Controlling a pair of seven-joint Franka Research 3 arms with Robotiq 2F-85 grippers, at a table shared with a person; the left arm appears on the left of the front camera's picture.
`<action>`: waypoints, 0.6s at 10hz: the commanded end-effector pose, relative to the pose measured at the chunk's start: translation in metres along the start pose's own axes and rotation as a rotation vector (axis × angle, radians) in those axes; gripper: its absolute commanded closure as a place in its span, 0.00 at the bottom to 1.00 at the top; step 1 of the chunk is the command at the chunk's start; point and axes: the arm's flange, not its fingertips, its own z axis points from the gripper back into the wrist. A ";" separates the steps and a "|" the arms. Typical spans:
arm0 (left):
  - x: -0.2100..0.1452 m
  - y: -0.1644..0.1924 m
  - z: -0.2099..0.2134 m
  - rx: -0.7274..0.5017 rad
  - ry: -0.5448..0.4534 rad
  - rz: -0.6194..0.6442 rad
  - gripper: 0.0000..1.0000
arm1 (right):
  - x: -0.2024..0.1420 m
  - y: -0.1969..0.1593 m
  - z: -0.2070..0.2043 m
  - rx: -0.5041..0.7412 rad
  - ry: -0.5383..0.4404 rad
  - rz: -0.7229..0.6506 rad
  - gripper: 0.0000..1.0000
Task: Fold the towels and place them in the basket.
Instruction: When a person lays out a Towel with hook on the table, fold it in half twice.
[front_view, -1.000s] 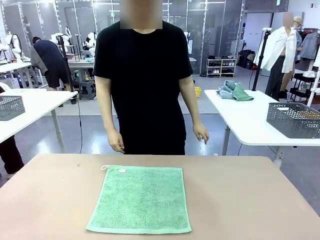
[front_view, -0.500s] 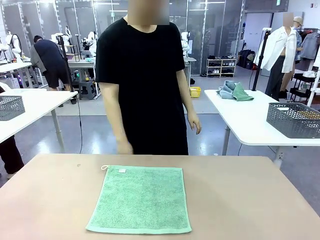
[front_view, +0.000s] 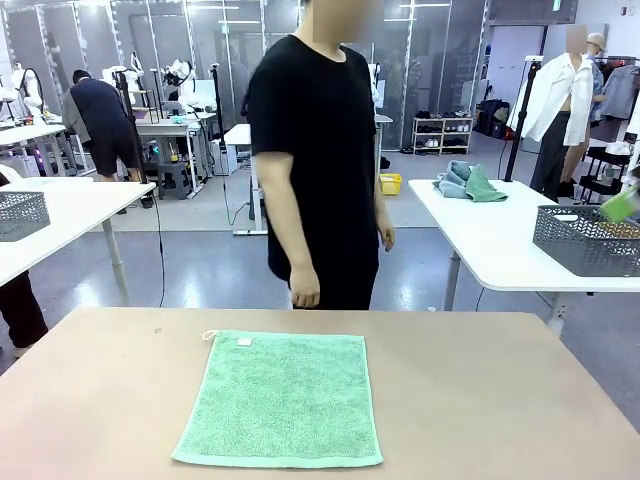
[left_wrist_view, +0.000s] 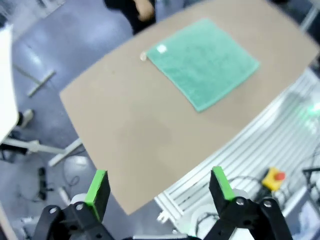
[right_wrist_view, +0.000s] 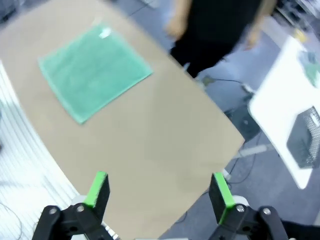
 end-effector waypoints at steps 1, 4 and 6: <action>-0.001 -0.027 -0.037 0.039 0.091 -0.253 0.00 | 0.004 0.023 -0.031 0.069 0.010 0.163 0.00; -0.001 -0.063 -0.114 -0.020 0.206 -0.469 0.00 | 0.002 0.074 -0.100 0.144 0.059 0.336 0.00; -0.010 -0.076 -0.150 -0.119 0.207 -0.547 0.00 | -0.010 0.096 -0.135 0.164 0.110 0.388 0.00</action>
